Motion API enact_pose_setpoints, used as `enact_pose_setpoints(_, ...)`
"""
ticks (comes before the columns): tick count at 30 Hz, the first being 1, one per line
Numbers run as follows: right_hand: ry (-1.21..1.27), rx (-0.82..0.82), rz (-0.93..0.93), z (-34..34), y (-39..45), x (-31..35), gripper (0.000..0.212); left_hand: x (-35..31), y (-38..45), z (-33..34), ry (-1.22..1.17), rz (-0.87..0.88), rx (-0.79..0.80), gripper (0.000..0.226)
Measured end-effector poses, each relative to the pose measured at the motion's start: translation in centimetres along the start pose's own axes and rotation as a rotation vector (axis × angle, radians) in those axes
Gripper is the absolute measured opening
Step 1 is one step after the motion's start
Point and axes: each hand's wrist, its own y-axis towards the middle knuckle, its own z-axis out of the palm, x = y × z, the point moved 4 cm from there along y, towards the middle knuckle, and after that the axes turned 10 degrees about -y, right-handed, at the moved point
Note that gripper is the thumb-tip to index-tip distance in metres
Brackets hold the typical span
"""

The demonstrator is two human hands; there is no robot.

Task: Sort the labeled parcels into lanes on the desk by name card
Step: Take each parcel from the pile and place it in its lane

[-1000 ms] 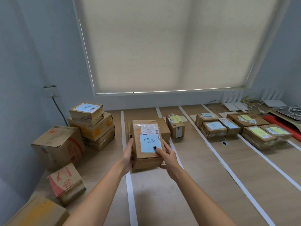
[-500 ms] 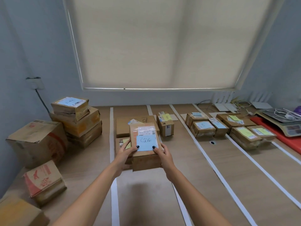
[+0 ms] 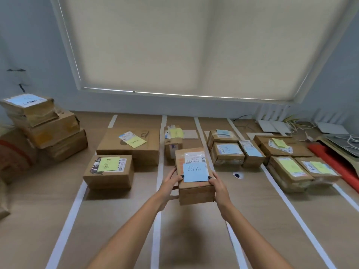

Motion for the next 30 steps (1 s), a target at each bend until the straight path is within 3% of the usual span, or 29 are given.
enact_pose_setpoints(6,-0.060,0.019,0.064,-11.0,5.3,-5.0,0.039,5.0,5.5,11.1,-0.029,-0.081,-0.059,0.060)
enact_pose_setpoints(11,-0.017,0.029,0.115,-16.3,9.2,-7.9,0.036,6.4,9.4,16.7,0.011,-0.104,-0.075,0.059)
enact_pose_setpoints(18,0.018,0.032,0.199,-19.4,13.0,-11.5,0.032,7.6,13.9,20.2,0.093,-0.121,-0.104,0.052)
enact_pose_setpoints(30,-0.126,0.212,0.218,-19.0,16.2,-13.8,0.050,9.7,16.4,21.2,0.198,-0.130,-0.197,0.060)
